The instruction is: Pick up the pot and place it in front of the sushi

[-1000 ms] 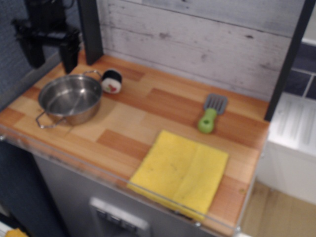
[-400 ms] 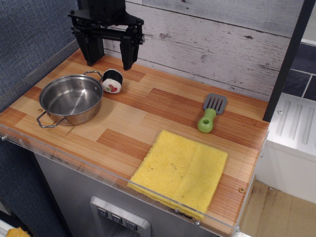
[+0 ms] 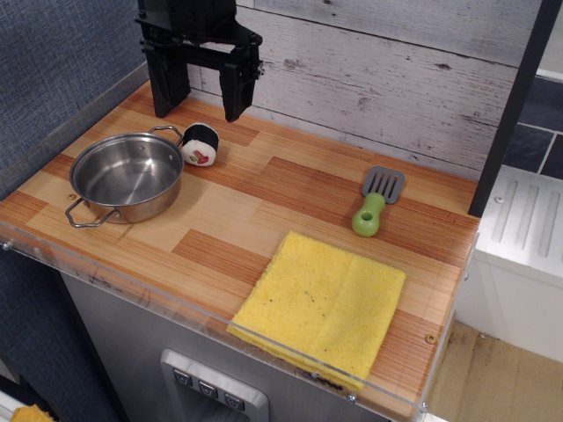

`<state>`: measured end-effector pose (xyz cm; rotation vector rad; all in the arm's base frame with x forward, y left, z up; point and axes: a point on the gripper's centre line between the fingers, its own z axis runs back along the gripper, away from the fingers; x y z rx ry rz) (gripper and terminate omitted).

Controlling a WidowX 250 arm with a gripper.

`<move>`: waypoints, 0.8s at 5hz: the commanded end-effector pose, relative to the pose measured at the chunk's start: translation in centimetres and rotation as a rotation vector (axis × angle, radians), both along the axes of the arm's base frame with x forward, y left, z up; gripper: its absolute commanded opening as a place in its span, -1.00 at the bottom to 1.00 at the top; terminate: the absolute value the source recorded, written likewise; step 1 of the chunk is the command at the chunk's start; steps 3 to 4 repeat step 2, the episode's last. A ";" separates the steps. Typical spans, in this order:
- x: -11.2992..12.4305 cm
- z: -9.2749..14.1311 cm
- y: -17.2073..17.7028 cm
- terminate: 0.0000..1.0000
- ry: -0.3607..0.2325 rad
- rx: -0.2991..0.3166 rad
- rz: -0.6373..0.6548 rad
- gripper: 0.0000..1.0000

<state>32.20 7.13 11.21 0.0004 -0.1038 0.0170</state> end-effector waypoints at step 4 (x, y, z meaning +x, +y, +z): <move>-0.5 2.1 0.0 1.00 -0.035 0.017 -0.090 1.00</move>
